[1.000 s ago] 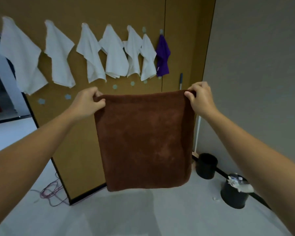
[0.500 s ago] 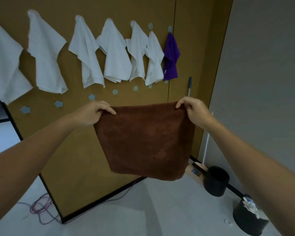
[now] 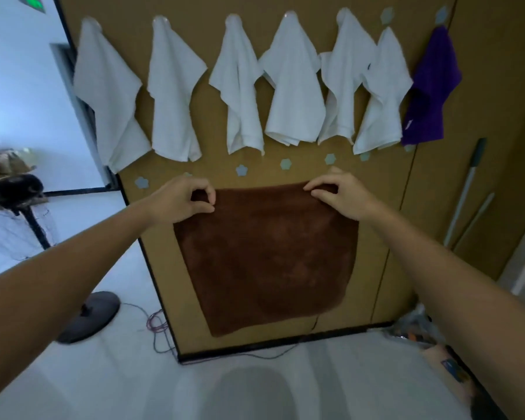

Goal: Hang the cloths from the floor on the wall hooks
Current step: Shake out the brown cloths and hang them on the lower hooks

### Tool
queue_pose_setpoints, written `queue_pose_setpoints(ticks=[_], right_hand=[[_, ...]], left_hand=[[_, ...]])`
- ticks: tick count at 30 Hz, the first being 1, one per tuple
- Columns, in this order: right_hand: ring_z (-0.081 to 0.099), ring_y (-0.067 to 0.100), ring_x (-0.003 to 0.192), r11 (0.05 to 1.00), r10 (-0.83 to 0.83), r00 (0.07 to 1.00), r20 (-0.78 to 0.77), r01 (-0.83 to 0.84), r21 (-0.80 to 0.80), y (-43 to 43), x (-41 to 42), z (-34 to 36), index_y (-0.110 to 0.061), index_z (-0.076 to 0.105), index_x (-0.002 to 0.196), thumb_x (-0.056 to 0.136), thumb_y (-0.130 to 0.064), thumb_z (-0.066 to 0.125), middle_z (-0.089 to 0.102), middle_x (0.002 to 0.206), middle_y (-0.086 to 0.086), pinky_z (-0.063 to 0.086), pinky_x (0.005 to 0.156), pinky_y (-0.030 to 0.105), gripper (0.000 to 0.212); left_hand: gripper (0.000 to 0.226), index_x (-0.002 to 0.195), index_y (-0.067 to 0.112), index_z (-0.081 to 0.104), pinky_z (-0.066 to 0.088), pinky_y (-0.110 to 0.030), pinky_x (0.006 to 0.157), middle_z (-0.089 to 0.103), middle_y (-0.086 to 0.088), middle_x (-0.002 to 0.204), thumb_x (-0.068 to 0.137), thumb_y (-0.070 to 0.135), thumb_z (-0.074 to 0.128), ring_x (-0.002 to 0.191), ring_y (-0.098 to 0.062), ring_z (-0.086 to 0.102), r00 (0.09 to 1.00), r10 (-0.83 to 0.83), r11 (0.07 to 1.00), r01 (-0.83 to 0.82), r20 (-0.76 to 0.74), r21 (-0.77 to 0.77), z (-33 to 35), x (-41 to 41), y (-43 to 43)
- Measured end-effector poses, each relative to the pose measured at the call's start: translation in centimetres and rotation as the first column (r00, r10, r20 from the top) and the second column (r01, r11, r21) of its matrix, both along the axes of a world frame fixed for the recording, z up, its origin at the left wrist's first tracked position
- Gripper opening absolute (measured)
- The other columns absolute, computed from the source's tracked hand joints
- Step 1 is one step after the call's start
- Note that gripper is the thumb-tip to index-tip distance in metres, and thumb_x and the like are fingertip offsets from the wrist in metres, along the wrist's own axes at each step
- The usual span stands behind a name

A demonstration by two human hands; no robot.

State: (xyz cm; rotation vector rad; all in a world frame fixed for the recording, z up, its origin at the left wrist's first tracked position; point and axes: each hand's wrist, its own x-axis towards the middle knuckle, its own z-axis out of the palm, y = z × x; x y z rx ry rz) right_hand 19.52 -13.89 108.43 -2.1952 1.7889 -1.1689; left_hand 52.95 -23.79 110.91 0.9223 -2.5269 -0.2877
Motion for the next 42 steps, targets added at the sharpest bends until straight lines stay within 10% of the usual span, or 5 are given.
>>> queue_pose_setpoints(ticks=[9, 18, 25, 34, 42], right_hand=[[0.054, 0.002, 0.092, 0.958, 0.281, 0.955, -0.091, -0.274, 0.084, -11.0, 6.6, -1.0, -0.030, 0.071, 0.111, 0.101, -0.006, 0.046, 0.057, 0.101, -0.014, 0.043, 0.082, 0.018, 0.037], [0.053, 0.011, 0.095, 0.953, 0.259, 0.947, -0.188, -0.220, 0.207, -21.6, 16.7, -2.6, -0.028, 0.070, 0.109, 0.100, -0.004, 0.043, 0.053, 0.097, -0.019, 0.045, 0.089, 0.029, 0.038], [0.053, 0.012, 0.109, 0.948, 0.258, 0.945, -0.203, -0.208, 0.239, -27.6, 25.2, -3.1, -0.029, 0.063, 0.124, 0.090, 0.013, 0.031, 0.057, 0.125, -0.006, 0.045, 0.095, 0.027, 0.063], [0.048, 0.009, 0.090, 0.979, 0.145, 0.973, -0.179, -0.115, 0.167, -36.0, 30.5, -6.3, -0.028, 0.070, 0.110, 0.092, -0.032, 0.064, 0.050, 0.091, -0.013, 0.036, 0.078, 0.026, 0.019], [0.050, 0.005, 0.097, 0.966, 0.240, 0.958, -0.157, -0.219, 0.137, -42.9, 31.1, -9.4, -0.029, 0.066, 0.123, 0.100, -0.013, 0.050, 0.061, 0.111, -0.006, 0.036, 0.081, 0.015, 0.032]], left_hand=[[0.045, 0.105, 0.045, 0.066, 0.048, -0.027, 0.094, 0.064, 0.011, 0.117, 0.094, 0.004, 0.054, 0.104, -0.010, 0.061, 0.989, 0.122, 0.979, -0.133, 0.079, 0.153, -1.9, 6.7, -5.3], [0.030, 0.079, 0.036, 0.067, 0.038, -0.023, 0.084, 0.065, 0.015, 0.095, 0.089, 0.008, 0.065, 0.090, -0.002, 0.056, 0.981, 0.196, 0.969, -0.193, -0.003, 0.153, -4.5, 15.0, -14.5], [0.054, 0.111, 0.033, 0.067, 0.042, -0.020, 0.097, 0.056, 0.008, 0.125, 0.093, -0.009, 0.038, 0.112, -0.010, 0.052, 0.993, 0.119, 0.949, -0.113, -0.002, 0.296, -5.1, 20.7, -22.0], [0.026, 0.116, 0.033, 0.067, 0.035, -0.020, 0.098, 0.062, 0.012, 0.120, 0.093, 0.021, 0.061, 0.112, -0.006, 0.054, 0.988, 0.151, 0.971, -0.144, -0.025, 0.189, -8.7, 23.9, -30.4], [0.027, 0.115, 0.029, 0.069, 0.036, -0.017, 0.091, 0.065, 0.008, 0.118, 0.097, 0.014, 0.055, 0.107, -0.012, 0.058, 0.958, 0.286, 0.943, -0.277, -0.020, 0.182, -11.7, 22.5, -35.3]])
